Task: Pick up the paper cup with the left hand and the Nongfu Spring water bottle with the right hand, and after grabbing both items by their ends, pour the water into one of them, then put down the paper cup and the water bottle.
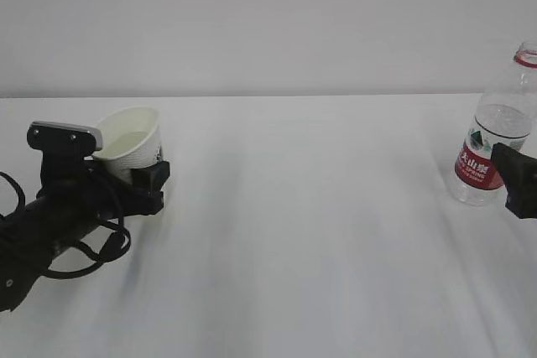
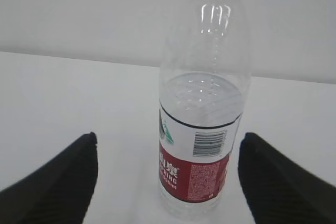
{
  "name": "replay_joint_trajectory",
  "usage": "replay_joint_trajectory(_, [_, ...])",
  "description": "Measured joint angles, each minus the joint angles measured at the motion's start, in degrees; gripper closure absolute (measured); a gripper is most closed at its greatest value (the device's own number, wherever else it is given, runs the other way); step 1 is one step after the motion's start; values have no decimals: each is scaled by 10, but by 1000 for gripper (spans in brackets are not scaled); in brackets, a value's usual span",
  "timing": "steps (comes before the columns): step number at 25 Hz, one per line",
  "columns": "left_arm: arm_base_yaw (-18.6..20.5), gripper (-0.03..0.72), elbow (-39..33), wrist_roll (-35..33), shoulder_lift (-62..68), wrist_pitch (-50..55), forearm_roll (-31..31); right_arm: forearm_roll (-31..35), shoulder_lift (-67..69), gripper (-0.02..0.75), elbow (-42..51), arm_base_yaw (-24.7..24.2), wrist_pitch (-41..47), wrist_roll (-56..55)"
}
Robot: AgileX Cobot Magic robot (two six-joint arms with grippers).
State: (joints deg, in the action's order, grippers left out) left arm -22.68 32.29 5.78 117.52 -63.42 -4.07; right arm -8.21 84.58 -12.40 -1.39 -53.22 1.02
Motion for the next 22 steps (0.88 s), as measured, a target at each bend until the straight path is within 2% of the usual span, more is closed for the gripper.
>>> replay_joint_trajectory(12, [2, 176, -1, -12, -1, 0, -86, 0, 0, 128, 0, 0, 1, 0])
replay_joint_trajectory(22, [3, 178, 0, -12, -1, 0, -93, 0, 0, 130, 0, 0, 1, 0])
